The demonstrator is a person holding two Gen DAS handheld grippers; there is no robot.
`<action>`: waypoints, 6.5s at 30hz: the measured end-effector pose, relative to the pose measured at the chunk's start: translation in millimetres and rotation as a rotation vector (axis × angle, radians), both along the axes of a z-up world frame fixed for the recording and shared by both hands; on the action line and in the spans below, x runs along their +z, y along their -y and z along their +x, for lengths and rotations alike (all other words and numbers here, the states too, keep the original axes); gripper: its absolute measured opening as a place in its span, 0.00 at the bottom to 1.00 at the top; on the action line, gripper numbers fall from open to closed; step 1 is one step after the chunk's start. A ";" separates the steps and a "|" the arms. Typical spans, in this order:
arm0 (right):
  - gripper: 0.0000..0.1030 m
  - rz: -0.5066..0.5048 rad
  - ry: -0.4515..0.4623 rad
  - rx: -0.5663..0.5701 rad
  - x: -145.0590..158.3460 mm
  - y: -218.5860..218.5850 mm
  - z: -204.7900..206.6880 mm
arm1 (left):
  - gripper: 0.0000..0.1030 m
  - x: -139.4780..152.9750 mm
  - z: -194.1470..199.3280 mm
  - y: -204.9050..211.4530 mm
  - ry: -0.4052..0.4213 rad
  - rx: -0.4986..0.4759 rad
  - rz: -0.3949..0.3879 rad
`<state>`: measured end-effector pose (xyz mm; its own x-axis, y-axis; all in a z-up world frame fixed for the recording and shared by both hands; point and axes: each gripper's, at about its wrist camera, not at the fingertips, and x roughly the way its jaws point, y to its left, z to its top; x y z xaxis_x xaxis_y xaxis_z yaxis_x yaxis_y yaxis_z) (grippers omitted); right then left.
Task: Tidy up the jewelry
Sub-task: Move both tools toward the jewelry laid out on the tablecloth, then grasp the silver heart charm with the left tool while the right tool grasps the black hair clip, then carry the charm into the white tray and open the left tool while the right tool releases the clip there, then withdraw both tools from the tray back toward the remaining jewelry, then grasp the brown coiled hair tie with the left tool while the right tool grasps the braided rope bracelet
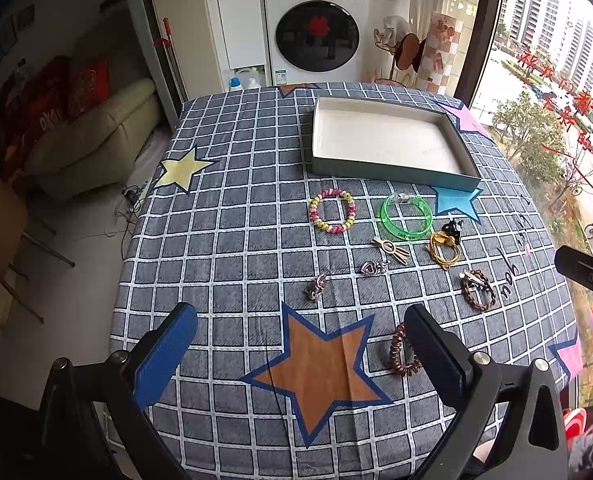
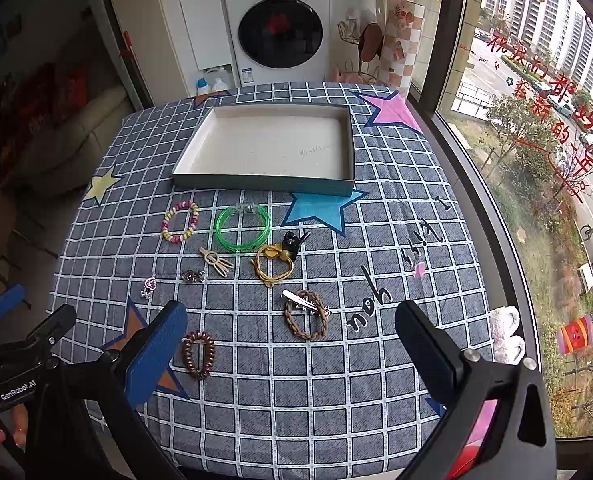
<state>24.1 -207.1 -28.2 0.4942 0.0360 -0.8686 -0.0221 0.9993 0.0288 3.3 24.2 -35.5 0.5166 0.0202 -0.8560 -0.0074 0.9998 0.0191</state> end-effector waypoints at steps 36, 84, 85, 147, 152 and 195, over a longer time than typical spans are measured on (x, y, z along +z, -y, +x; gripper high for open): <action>1.00 0.080 -0.306 -0.010 -105.3 34.9 83.6 | 0.99 -106.1 72.6 -6.9 -0.222 0.040 0.007; 0.23 0.320 -0.290 -0.051 -125.6 61.0 204.8 | 0.20 -77.9 157.5 10.0 -0.135 -0.043 -0.210; 0.23 0.323 -0.281 -0.046 -119.2 62.2 210.2 | 0.20 -74.7 161.1 13.1 -0.126 -0.048 -0.215; 0.56 0.356 -0.239 0.019 -114.8 79.8 326.5 | 1.00 -103.6 310.4 80.5 -0.010 -0.105 -0.005; 0.64 0.388 -0.232 0.006 -109.6 78.1 312.8 | 1.00 -83.6 297.2 77.8 0.001 -0.105 0.017; 0.84 0.205 -0.456 0.010 -140.6 68.5 82.0 | 1.00 -132.0 47.5 47.6 -0.302 -0.065 -0.024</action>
